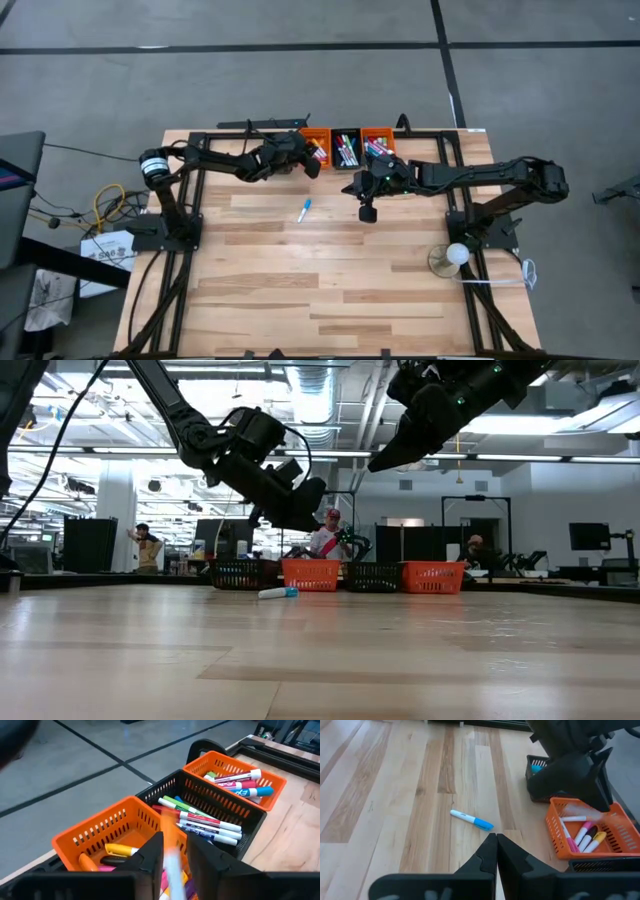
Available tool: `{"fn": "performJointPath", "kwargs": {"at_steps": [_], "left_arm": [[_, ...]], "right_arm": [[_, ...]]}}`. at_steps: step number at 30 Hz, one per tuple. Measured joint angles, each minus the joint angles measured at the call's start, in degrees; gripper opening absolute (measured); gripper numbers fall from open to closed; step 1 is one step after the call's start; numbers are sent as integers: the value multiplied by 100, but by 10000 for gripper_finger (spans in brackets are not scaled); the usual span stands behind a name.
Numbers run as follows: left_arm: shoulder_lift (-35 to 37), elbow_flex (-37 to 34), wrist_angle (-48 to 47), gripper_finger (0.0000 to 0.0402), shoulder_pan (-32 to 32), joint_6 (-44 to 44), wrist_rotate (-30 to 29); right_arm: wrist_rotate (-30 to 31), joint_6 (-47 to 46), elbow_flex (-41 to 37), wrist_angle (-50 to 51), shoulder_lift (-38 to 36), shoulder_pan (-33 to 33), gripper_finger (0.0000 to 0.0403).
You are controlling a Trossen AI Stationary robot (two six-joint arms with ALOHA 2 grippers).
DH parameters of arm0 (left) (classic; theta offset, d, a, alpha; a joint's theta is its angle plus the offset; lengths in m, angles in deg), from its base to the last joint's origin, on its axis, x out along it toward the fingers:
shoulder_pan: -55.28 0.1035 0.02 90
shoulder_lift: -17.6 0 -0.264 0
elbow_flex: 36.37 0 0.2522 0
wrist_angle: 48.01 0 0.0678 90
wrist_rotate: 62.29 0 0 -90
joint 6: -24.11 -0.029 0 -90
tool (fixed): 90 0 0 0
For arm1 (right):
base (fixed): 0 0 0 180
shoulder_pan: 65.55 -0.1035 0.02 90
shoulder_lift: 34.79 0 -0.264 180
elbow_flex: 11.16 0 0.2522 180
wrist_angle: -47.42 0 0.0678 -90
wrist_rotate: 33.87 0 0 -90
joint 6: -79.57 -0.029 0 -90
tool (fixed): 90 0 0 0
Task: Pick & Place Markers
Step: Put the small orange highlighter pen into the left orange basket, then put the small blue highlighter pen into the left orange basket
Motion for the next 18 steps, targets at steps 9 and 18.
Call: {"fn": "performJointPath", "kwargs": {"at_steps": [9, 18], "left_arm": [[1, -9, 16, 137, -70, -42, -7], [32, -15, -594, 152, -1050, 247, 101]], "right_arm": [[0, -4, 0, 24, 0, 0, 1], [0, -9, 0, 220, 0, -4, 1]]}}
